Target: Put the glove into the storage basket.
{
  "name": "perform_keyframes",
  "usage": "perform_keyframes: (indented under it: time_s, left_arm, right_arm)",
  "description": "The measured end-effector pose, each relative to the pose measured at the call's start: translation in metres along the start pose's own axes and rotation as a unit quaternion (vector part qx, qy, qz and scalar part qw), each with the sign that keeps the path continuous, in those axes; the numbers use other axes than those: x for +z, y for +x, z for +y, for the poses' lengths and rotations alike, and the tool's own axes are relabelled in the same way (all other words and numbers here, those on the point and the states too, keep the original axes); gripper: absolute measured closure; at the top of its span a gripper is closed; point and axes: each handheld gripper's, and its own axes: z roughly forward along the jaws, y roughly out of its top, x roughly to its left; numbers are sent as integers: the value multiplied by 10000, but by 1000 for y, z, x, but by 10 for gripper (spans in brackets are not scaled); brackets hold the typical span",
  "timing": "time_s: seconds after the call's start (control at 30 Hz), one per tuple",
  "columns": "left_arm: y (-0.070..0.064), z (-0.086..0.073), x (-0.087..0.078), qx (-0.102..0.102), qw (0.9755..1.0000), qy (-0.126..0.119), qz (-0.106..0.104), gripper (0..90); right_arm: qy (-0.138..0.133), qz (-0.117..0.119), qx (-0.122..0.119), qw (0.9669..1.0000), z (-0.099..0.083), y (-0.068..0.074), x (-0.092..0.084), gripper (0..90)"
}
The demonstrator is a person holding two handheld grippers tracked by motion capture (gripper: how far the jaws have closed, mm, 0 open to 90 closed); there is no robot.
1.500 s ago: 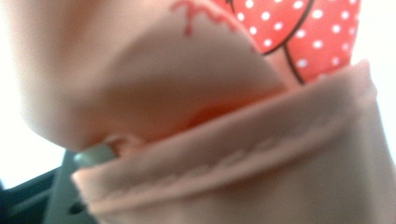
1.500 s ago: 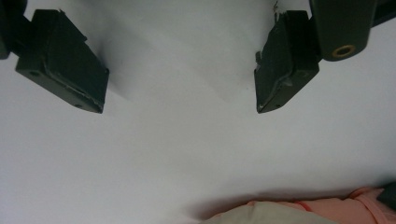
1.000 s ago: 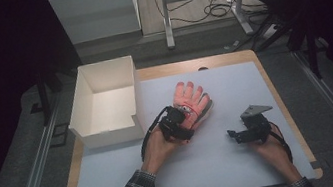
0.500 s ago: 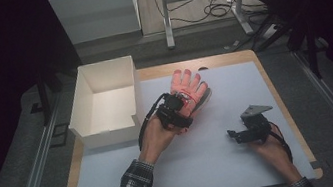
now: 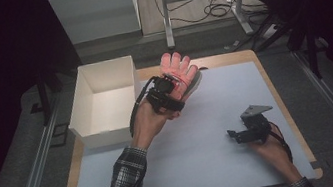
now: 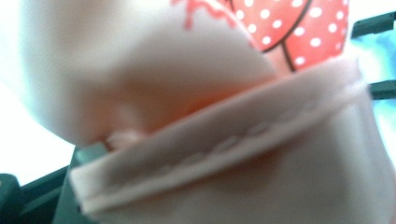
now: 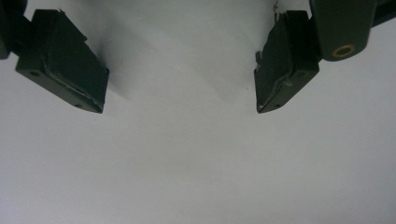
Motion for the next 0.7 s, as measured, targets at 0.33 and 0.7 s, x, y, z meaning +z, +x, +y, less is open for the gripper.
perform_keyframes:
  time_s: [0.33, 0.7]
  left_arm:
    - [23, 9, -22, -225, 9995, -47, 215, 377]
    - [57, 6, -51, -653, 9963, -139, 533, 374]
  right_arm:
    - [-13, 4, 9, 10000, 0, 0, 0, 179]
    - [-14, 3, 5, 10000, 0, 0, 0, 179]
